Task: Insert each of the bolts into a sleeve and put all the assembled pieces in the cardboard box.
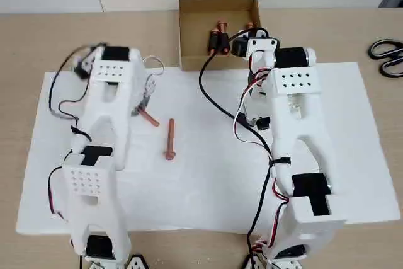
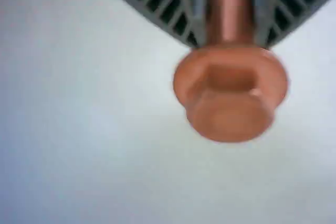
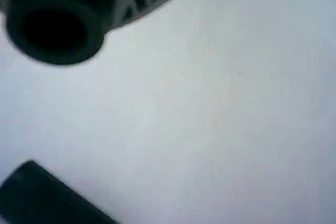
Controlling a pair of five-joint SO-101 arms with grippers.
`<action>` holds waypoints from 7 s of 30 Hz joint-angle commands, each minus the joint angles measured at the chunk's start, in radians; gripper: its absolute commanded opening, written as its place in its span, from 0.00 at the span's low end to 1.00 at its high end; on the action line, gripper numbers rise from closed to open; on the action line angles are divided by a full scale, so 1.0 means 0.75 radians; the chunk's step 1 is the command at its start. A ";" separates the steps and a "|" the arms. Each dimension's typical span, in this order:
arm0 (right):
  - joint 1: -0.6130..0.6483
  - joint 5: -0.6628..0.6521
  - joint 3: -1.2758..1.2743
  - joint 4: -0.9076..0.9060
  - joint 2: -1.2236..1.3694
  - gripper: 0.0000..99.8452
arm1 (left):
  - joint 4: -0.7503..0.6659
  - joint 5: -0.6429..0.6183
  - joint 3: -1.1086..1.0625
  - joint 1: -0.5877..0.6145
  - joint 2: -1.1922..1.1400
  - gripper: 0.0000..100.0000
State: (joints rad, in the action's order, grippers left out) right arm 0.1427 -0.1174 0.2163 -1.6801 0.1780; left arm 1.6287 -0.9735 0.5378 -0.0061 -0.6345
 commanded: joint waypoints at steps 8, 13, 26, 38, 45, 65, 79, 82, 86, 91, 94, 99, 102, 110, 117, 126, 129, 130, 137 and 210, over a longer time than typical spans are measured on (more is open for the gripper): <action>-0.003 0.004 0.006 -0.003 -0.091 0.00 | 0.164 1.346 0.060 0.002 0.014 0.01; -0.003 0.004 0.006 -0.003 -0.091 0.00 | 0.117 1.367 -0.066 0.002 0.012 0.01; -0.003 0.004 0.006 -0.005 -0.091 0.00 | 0.020 1.399 -0.124 0.010 0.010 0.06; -0.003 0.004 0.006 -0.005 -0.091 0.00 | -0.063 1.397 -0.114 0.010 -0.092 0.08; -0.003 0.004 0.006 -0.005 -0.091 0.00 | -0.088 1.383 -0.105 0.045 -0.104 0.08; -0.003 0.004 0.006 -0.001 -0.091 0.00 | 0.006 1.379 0.062 0.041 -0.119 0.08; -0.003 0.004 0.006 -0.001 -0.091 0.00 | -0.047 1.350 0.021 0.041 -0.119 0.08; -0.003 0.004 0.006 -0.001 -0.091 0.00 | -0.072 1.350 -0.013 0.041 -0.119 0.08; -0.003 0.004 0.006 -0.001 -0.091 0.00 | -0.072 1.348 -0.017 0.041 -0.117 0.08; -0.003 0.004 0.006 -0.001 -0.091 0.00 | -0.076 1.348 -0.034 0.043 -0.119 0.08; -0.003 0.004 0.006 -0.001 -0.091 0.00 | -0.115 1.348 -0.081 0.043 -0.119 0.08; -0.003 0.004 0.006 -0.001 -0.091 0.00 | -0.137 1.348 -0.118 0.045 -0.119 0.08; -0.003 0.004 0.006 -0.001 -0.091 0.00 | -0.137 1.348 -0.118 0.043 -0.119 0.07; -0.003 0.004 0.006 -0.003 -0.091 0.00 | -0.086 1.324 -0.081 0.039 -0.102 0.00; -0.003 0.004 0.014 -0.001 -0.091 0.00 | 0.170 1.320 0.304 0.043 -0.102 0.00; -0.009 -0.004 0.117 -0.005 -0.191 0.00 | 0.168 1.317 0.386 0.051 0.239 0.00; -0.003 -0.004 0.117 -0.001 -0.357 0.00 | 0.168 1.320 0.386 0.053 0.421 0.00; -0.003 -0.004 0.117 -0.001 -0.420 0.00 | 0.168 1.322 0.386 0.053 0.479 0.00; -0.007 0.000 0.061 -0.005 -0.823 0.00 | 0.168 1.322 0.322 0.041 0.788 0.00; 0.680 0.272 -2.533 1.605 -2.650 0.00 | -1.236 0.849 -1.840 -0.614 2.349 0.00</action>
State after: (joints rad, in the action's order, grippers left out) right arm 0.6475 0.0744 -1.6755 -0.4695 -1.7860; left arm 0.7373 -0.3291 -0.8309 -0.4618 1.0671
